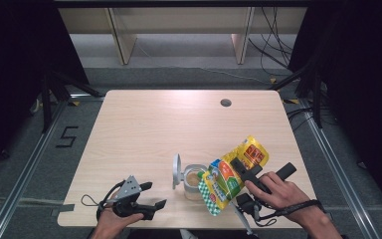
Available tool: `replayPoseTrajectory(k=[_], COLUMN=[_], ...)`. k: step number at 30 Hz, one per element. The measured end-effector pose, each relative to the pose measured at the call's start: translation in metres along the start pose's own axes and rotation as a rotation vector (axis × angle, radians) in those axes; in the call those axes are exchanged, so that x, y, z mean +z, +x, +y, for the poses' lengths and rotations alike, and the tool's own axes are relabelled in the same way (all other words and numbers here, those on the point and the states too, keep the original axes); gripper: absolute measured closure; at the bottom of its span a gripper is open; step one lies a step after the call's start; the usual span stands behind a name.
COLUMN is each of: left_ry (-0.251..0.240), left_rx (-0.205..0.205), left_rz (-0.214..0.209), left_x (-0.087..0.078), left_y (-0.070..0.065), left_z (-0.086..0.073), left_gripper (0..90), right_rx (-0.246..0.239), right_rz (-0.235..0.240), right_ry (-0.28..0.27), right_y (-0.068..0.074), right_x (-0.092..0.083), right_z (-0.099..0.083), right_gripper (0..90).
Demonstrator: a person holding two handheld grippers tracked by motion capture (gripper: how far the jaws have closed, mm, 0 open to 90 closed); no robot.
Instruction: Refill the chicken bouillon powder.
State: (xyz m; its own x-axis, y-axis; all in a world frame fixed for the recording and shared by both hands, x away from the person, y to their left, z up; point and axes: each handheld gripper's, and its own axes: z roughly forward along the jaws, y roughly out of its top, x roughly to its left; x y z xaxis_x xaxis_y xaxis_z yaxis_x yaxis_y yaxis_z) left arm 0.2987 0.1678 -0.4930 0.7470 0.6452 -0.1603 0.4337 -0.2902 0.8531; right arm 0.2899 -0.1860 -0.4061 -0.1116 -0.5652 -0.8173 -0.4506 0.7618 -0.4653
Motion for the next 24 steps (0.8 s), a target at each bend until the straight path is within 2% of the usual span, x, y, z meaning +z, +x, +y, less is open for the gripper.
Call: replayPoseTrajectory(k=[3, 9, 14, 16, 20, 24], left_ry=[0.006, 0.006, -0.005, 0.005, -0.004, 0.004], left_rx=[0.005, 0.006, -0.005, 0.006, -0.004, 0.002], left_rz=[0.001, 0.001, 0.000, 0.001, 0.000, 0.000], left_x=[-0.0003, -0.0004, 0.0003, -0.0003, 0.0006, 0.0003], left_y=[0.0006, 0.0006, -0.0004, 0.0004, -0.0005, 0.0000], left_z=[0.0000, 0.0001, 0.0000, 0.0001, -0.0001, -0.0001], left_gripper=[19.8, 19.8, 19.8, 19.8, 19.8, 19.8], right_rx=[-0.005, -0.036, -0.036, -0.036, -0.038, -0.044], right_rz=[0.009, -0.007, -0.006, -0.008, -0.008, -0.006], right_ry=[0.007, 0.021, 0.019, 0.019, 0.017, 0.016], right_y=[-0.0011, -0.0026, -0.0032, -0.0029, -0.0036, -0.0043], right_x=[-0.0017, -0.0044, -0.0046, -0.0048, -0.0050, -0.0044], right_z=[0.0000, 0.0022, 0.0023, 0.0029, 0.0033, 0.0040], right_gripper=[57.6, 57.7, 57.8, 57.8, 57.8, 57.8])
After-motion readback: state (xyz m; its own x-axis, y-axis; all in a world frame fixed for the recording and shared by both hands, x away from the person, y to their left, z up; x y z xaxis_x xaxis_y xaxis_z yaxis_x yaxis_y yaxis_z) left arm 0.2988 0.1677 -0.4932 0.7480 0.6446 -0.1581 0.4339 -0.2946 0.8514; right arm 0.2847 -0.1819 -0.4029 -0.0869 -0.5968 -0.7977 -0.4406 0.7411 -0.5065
